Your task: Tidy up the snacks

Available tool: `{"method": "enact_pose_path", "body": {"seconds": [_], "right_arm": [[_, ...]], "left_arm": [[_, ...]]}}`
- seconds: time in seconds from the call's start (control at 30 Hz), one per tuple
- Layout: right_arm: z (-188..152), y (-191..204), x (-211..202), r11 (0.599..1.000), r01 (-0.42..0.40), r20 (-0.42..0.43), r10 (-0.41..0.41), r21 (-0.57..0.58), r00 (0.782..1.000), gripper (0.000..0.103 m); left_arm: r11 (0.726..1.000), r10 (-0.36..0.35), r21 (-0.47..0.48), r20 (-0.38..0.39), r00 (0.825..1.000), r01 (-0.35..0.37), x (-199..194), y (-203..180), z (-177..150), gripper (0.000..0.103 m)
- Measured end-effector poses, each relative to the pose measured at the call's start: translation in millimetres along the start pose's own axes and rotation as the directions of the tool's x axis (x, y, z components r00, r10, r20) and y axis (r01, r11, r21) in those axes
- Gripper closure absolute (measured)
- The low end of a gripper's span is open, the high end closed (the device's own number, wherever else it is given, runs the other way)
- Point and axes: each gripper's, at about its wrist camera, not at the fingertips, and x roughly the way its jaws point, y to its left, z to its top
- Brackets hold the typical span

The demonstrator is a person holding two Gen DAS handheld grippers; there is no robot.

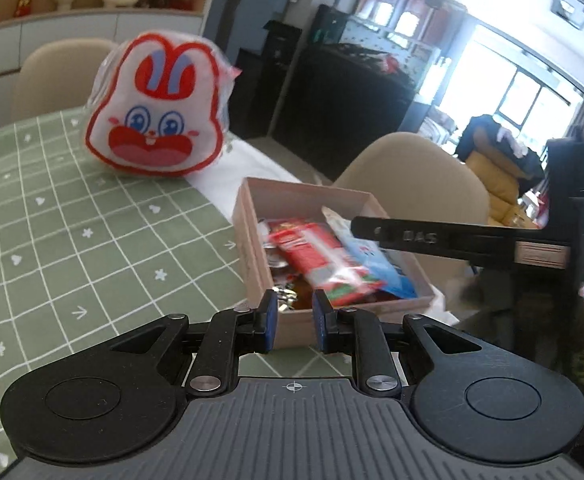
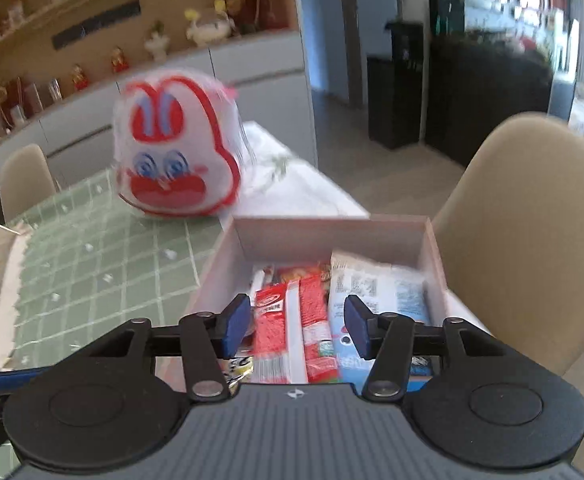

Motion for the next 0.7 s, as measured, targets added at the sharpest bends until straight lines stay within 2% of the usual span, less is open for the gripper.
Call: {"method": "enact_pose_path", "body": {"seconds": [0.07, 0.17, 0.33, 0.4, 0.53, 0.7], "right_arm": [[-5, 6, -32, 1.000, 0.007, 0.038, -0.007, -0.001, 0.999, 0.043], [-20, 15, -76, 1.000, 0.021, 0.069, -0.021, -0.007, 0.997, 0.042], [-64, 17, -135, 0.998, 0.054, 0.085, -0.058, 0.043, 0.995, 0.039], [-79, 15, -150, 0.994, 0.075, 0.062, -0.080, 0.081, 0.995, 0.039], [-107, 15, -173, 0.989, 0.086, 0.041, -0.091, 0.117, 0.995, 0.039], [-121, 22, -196, 0.988, 0.103, 0.075, -0.112, 0.114, 0.991, 0.039]], "left_arm": [[0.999, -0.011, 0.030, 0.011, 1.000, 0.010, -12, -10, -4, 0.081], [0.996, -0.027, 0.082, 0.018, 0.999, 0.025, -29, -26, -14, 0.082], [0.993, -0.077, 0.094, 0.015, 0.997, 0.075, -47, -46, -34, 0.087], [0.994, -0.066, 0.085, 0.030, 0.997, 0.063, -57, -53, -42, 0.087], [0.992, 0.019, 0.121, 0.043, 0.999, -0.024, -71, -71, -56, 0.087], [0.984, 0.043, 0.168, 0.078, 0.996, -0.055, -86, -89, -64, 0.087]]}}
